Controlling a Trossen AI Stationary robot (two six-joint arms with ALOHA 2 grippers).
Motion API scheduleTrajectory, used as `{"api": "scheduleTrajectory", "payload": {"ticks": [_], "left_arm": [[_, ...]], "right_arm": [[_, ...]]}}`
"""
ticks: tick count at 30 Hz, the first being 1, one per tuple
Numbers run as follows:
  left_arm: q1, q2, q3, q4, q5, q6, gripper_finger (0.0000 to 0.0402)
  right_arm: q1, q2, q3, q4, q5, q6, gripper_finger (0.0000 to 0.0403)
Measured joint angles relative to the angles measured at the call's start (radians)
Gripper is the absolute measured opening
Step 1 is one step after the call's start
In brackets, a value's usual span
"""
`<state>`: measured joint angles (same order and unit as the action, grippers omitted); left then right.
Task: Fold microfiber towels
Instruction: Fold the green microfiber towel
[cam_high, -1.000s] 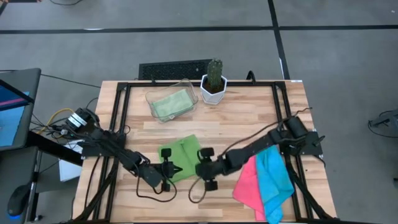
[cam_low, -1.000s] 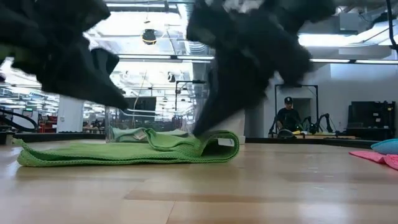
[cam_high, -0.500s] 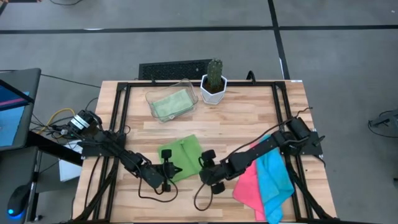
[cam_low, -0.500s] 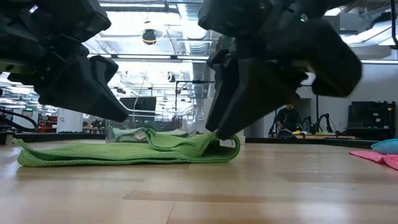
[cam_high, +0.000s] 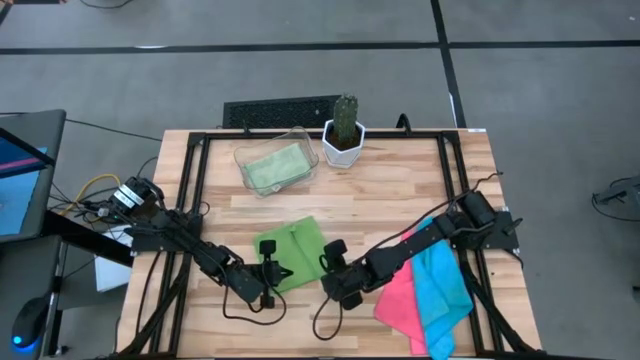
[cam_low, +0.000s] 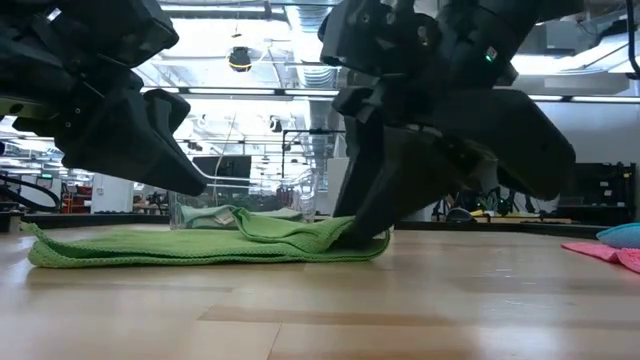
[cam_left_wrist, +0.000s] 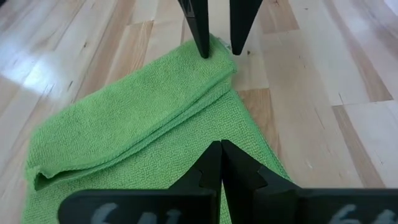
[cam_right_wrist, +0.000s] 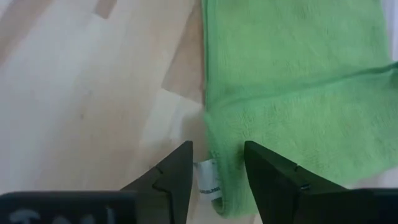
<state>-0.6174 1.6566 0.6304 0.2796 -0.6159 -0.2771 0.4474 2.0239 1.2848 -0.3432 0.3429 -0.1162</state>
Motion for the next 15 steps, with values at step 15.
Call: {"api": "scheduleTrajectory", "payload": {"ticks": [15], "left_arm": [[0.000,0.000,0.000,0.003,-0.002,0.002,0.0000]], "right_arm": [[-0.001,0.014,0.005,0.040,0.051,0.002,0.0028]]}}
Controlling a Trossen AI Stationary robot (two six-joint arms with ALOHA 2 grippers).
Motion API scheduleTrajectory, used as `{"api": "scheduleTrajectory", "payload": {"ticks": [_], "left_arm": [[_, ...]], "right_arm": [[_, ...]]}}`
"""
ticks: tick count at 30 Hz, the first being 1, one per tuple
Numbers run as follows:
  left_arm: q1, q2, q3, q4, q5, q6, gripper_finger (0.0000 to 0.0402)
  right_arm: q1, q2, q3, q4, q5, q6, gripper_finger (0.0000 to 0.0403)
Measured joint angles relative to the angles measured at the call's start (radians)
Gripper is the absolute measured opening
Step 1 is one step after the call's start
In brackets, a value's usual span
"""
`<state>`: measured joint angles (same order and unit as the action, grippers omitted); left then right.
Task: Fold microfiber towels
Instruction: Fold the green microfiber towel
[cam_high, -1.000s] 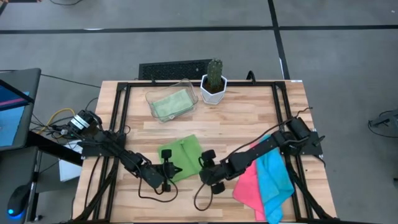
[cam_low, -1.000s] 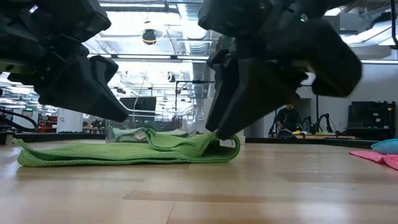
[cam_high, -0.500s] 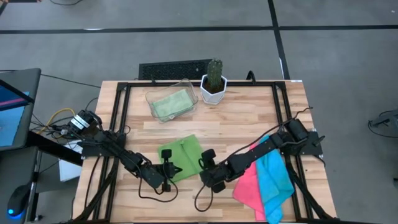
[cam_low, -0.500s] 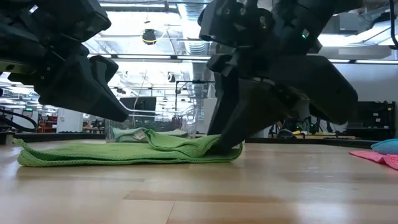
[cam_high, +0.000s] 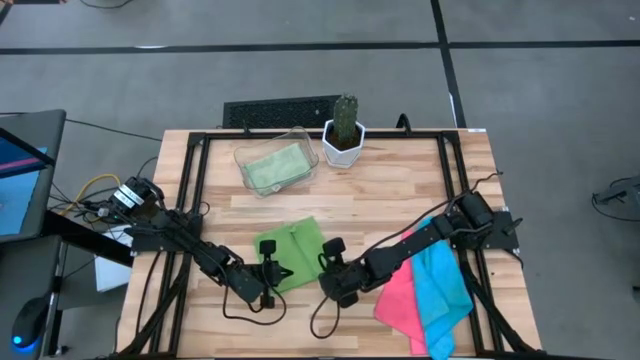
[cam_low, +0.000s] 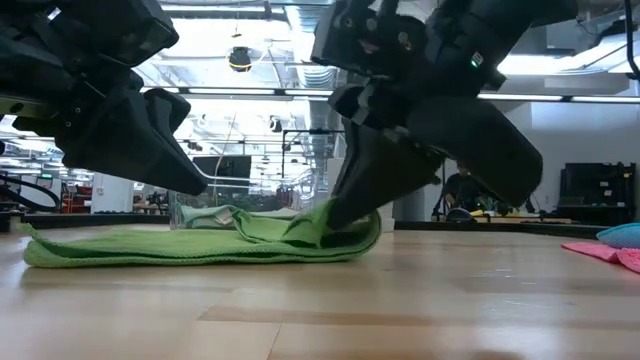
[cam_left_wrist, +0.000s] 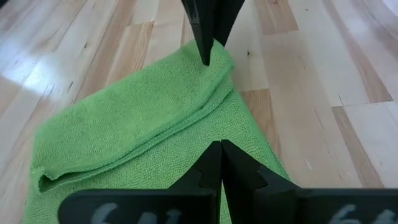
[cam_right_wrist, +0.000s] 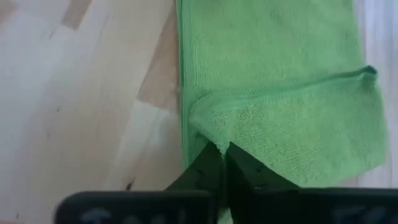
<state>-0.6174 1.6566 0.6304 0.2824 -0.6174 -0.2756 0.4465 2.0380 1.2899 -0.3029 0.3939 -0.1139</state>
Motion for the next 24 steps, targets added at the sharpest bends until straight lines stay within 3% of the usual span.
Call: {"api": "scheduleTrajectory", "payload": {"ticks": [3,9,16,24], "left_arm": [[0.000,0.000,0.000,0.000,0.000,0.000,0.0000],[0.000,0.000,0.000,0.006,0.000,-0.001,0.0000],[0.000,0.000,0.000,0.007,0.009,-0.026,0.0000],[-0.004,0.050,0.001,0.099,0.021,-0.036,0.0000]], "right_arm": [[-0.002,0.000,0.031,0.001,0.000,-0.008,0.0014],[-0.026,-0.002,0.066,0.017,-0.008,0.034,0.0045],[-0.063,-0.002,0.066,0.027,-0.169,0.063,0.0050],[-0.061,-0.002,0.066,0.028,-0.204,0.032,0.0051]]}}
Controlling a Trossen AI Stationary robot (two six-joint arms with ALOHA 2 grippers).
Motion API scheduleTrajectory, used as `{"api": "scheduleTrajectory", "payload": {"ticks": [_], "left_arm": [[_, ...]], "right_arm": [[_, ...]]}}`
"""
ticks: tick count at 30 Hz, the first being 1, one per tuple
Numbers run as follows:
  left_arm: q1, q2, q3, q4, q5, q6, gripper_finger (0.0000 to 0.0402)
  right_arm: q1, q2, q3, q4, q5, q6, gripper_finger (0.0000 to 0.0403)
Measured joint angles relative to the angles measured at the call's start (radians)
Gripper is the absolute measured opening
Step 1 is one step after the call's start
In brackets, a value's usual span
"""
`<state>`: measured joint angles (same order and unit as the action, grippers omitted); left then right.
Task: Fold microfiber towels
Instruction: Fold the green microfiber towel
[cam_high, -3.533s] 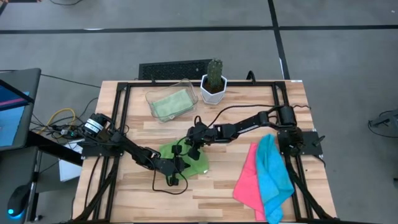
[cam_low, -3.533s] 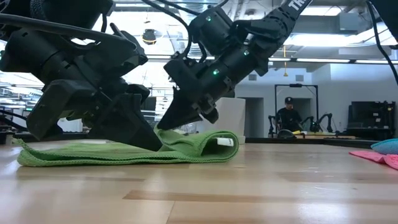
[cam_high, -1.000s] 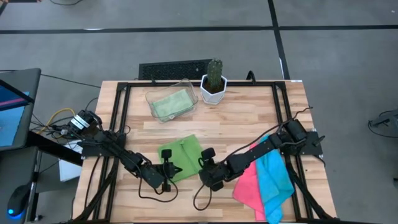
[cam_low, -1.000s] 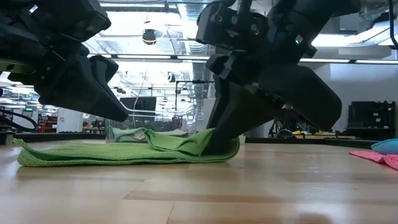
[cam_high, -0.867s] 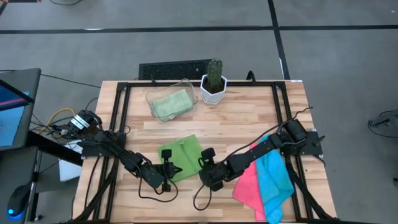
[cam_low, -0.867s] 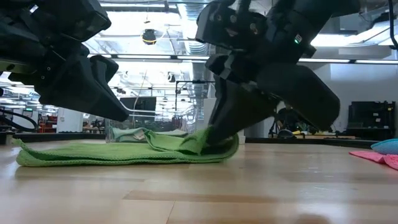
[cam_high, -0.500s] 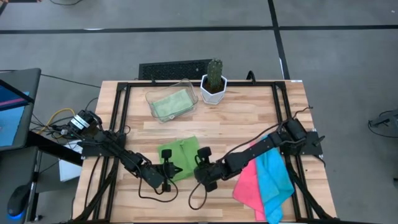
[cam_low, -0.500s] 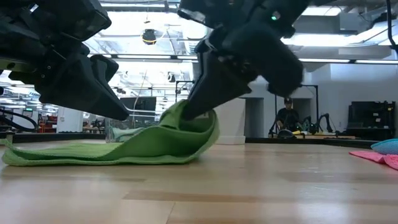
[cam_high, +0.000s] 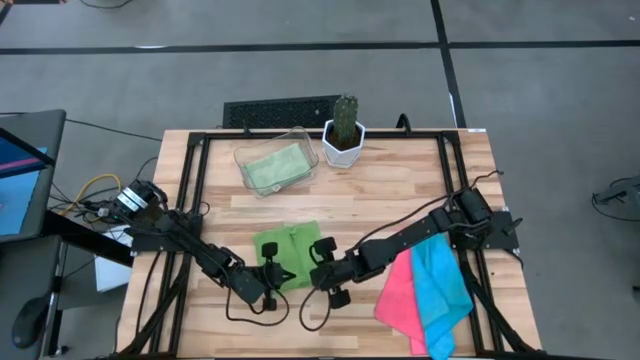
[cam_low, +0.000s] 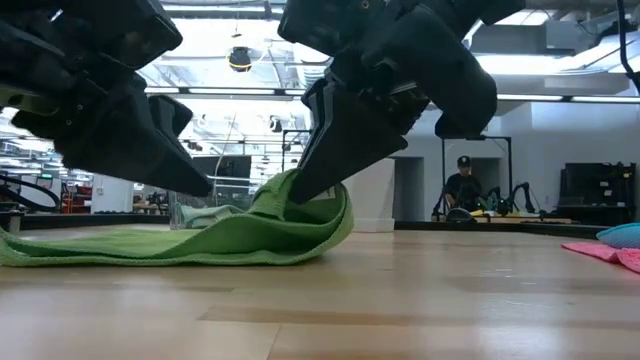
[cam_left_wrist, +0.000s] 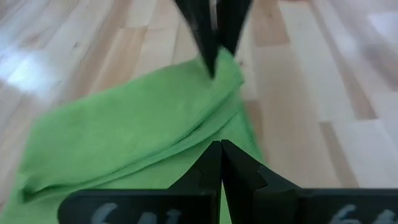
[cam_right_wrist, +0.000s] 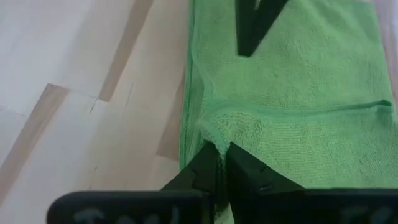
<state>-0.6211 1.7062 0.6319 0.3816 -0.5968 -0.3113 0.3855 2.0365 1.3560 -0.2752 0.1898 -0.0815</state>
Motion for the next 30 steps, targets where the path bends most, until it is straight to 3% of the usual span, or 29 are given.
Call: {"api": "scheduleTrajectory", "payload": {"ticks": [6,14,30], "left_arm": [[-0.008,0.130,0.000,0.199,0.058,0.022,0.0000],[-0.013,0.133,0.000,0.210,-0.001,0.025,0.0000],[0.005,0.195,0.025,0.242,0.043,0.017,0.0000]], "right_arm": [[0.000,0.000,0.000,-0.001,-0.008,-0.020,0.0069],[-0.002,0.000,0.000,0.009,-0.001,-0.024,0.0111],[-0.004,0.000,-0.001,0.016,-0.002,-0.011,0.0100]]}}
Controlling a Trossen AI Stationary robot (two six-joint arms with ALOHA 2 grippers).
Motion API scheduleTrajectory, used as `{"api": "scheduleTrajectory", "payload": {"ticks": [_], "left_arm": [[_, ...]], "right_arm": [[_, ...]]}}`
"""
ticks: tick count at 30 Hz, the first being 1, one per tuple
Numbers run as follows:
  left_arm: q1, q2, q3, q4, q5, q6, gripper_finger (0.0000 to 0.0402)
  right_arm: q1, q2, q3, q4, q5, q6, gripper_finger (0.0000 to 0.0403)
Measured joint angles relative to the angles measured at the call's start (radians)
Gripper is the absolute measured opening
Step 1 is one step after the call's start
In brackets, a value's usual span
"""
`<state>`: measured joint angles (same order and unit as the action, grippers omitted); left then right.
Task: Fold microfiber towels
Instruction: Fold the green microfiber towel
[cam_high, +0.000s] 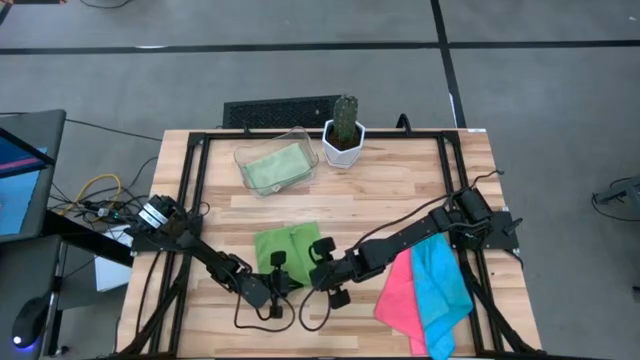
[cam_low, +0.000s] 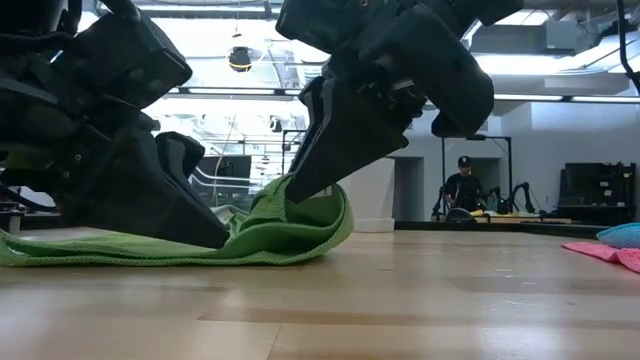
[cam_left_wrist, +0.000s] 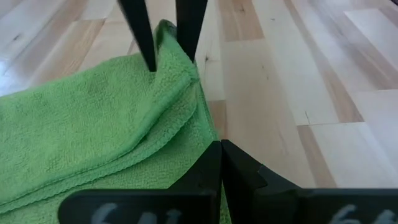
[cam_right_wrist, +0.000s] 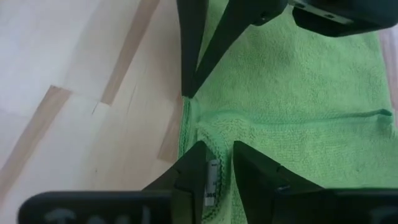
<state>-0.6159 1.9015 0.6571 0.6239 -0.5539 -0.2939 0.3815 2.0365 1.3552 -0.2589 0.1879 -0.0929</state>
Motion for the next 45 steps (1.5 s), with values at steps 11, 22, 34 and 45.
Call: {"api": "scheduleTrajectory", "payload": {"ticks": [11,22,34,45], "left_arm": [[0.000,0.000,0.000,-0.005,0.000,-0.016,0.0000],[0.000,0.000,0.000,-0.012,-0.001,-0.016,0.0000],[0.000,0.000,0.000,-0.050,-0.010,-0.026,0.0000],[0.000,0.000,0.000,-0.055,-0.011,-0.023,0.0000]], "right_arm": [[-0.021,0.000,0.000,0.002,-0.007,0.113,0.0071],[-0.030,0.000,0.000,-0.001,-0.006,0.172,0.0071],[-0.037,0.000,0.000,0.045,-0.011,0.174,0.0071],[-0.055,0.000,0.000,0.070,-0.032,0.252,0.0071]]}}
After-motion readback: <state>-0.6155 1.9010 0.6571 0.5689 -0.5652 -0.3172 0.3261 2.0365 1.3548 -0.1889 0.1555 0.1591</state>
